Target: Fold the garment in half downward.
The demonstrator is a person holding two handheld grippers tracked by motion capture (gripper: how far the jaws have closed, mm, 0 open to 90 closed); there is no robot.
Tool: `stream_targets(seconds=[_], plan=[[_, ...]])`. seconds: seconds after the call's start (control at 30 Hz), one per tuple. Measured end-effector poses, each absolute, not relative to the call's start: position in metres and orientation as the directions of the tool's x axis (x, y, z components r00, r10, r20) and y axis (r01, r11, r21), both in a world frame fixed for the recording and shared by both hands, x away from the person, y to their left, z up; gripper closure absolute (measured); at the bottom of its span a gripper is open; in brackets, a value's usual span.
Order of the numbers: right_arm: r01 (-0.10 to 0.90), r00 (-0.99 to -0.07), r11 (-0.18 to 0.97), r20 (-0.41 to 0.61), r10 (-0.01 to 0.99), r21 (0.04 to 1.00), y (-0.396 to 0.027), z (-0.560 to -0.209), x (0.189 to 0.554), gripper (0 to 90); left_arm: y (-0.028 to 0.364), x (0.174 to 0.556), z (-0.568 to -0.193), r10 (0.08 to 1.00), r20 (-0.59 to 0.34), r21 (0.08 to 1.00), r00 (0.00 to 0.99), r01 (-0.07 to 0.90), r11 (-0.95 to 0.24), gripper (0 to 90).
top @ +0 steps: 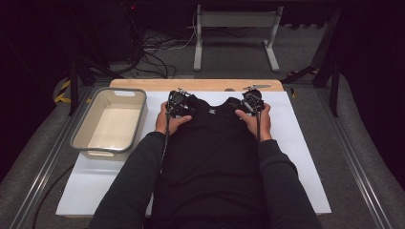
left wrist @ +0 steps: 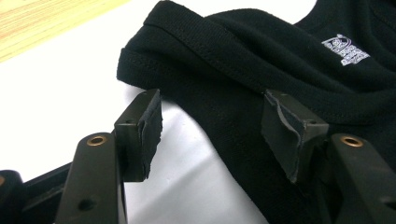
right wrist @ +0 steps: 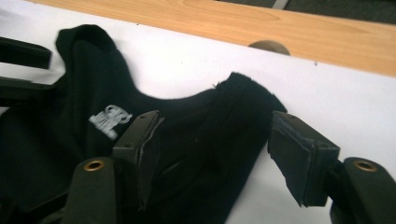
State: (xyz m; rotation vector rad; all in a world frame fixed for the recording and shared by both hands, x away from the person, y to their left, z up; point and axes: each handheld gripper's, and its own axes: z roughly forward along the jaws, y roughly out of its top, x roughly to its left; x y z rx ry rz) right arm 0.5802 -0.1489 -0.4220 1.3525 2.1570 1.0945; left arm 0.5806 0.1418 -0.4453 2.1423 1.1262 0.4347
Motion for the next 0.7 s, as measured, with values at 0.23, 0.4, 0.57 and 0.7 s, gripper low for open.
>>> stream_targets(seconds=[0.23, 0.4, 0.57, 0.7], plan=[[0.631, -0.431, 0.256, 0.057, 0.901, 0.732, -0.142, -0.439, 0.598, 37.7, 0.136, 0.583, -0.449, 0.821, -0.008, 0.677, 0.571, 0.608, -0.415, 43.1], [0.656, -0.411, 0.272, 0.031, 0.911, 0.704, -0.138, -0.447, 0.605, 40.3, 0.138, 0.584, -0.449, 0.823, -0.013, 0.683, 0.569, 0.606, -0.408, 61.4], [0.658, -0.409, 0.282, 0.016, 0.913, 0.698, -0.131, -0.446, 0.608, 53.5, 0.137, 0.586, -0.448, 0.815, 0.001, 0.68, 0.58, 0.597, -0.425, 75.4], [0.665, -0.444, 0.305, 0.032, 0.895, 0.682, -0.126, -0.443, 0.612, 80.6, 0.137, 0.589, -0.448, 0.81, -0.013, 0.681, 0.586, 0.598, -0.422, 85.3]])
